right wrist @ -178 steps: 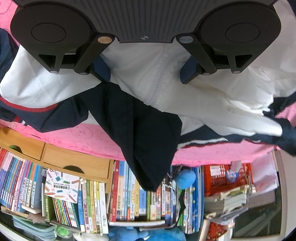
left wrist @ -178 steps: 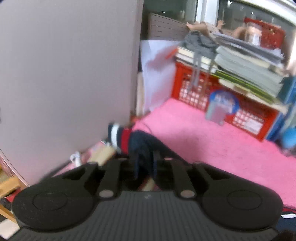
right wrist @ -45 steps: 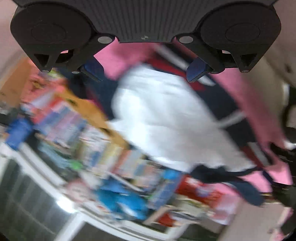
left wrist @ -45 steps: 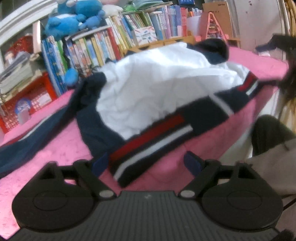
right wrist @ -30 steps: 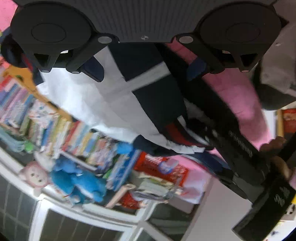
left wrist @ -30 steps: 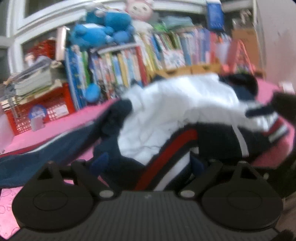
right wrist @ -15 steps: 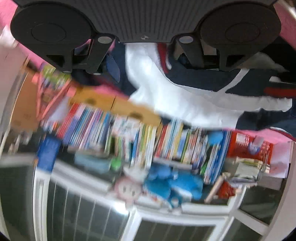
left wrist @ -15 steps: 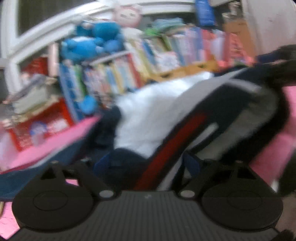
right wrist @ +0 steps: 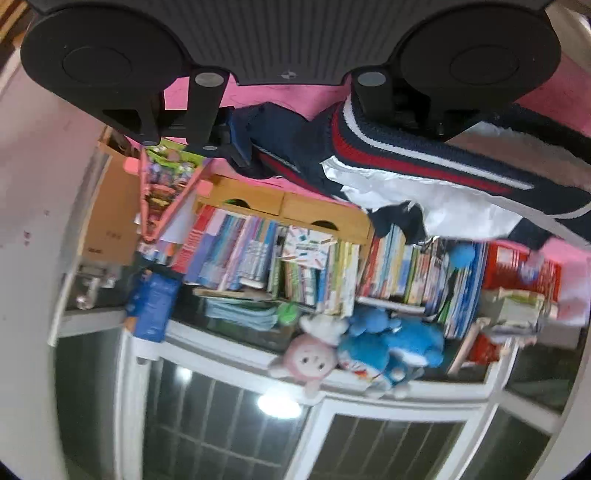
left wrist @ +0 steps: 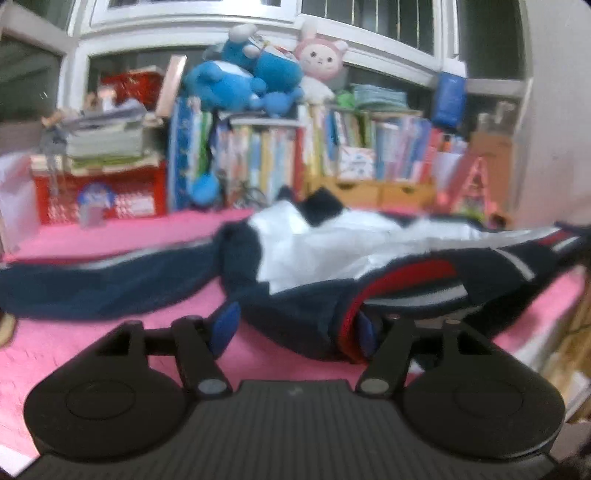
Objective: Fold clothes
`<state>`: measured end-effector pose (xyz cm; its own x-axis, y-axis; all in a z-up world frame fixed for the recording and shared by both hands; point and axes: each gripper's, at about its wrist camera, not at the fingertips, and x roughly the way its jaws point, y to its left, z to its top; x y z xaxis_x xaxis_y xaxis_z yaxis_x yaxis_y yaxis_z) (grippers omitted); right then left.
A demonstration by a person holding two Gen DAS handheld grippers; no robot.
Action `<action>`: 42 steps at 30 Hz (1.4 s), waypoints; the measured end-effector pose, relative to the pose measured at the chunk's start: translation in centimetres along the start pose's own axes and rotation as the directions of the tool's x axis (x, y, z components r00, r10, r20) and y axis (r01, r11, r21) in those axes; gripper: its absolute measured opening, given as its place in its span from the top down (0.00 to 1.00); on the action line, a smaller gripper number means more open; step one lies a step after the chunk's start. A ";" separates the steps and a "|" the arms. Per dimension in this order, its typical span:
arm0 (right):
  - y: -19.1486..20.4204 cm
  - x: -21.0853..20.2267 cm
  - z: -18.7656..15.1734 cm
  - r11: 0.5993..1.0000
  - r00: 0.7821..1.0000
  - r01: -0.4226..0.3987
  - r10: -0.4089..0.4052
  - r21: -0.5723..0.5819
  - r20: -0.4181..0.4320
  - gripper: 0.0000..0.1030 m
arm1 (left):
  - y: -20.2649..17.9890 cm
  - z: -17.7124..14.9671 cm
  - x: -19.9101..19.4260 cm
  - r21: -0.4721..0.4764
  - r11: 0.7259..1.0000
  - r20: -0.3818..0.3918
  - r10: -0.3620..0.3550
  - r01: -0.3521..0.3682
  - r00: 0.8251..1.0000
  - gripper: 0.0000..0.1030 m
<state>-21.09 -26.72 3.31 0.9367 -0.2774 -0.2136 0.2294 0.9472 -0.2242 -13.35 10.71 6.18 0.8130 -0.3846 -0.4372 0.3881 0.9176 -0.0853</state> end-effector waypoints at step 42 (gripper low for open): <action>21.4 1.6 -2.9 0.609 0.682 -0.727 0.695 -0.317 -0.228 0.21 | 3.1 1.7 19.8 0.086 0.994 -0.187 0.085 -0.070 0.979 0.14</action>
<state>-15.45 -7.35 -4.60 0.7378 0.4322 -0.5185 -0.6248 0.7279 -0.2824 4.68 5.74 -1.23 0.7472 -0.2797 -0.6029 0.3665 0.9302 0.0226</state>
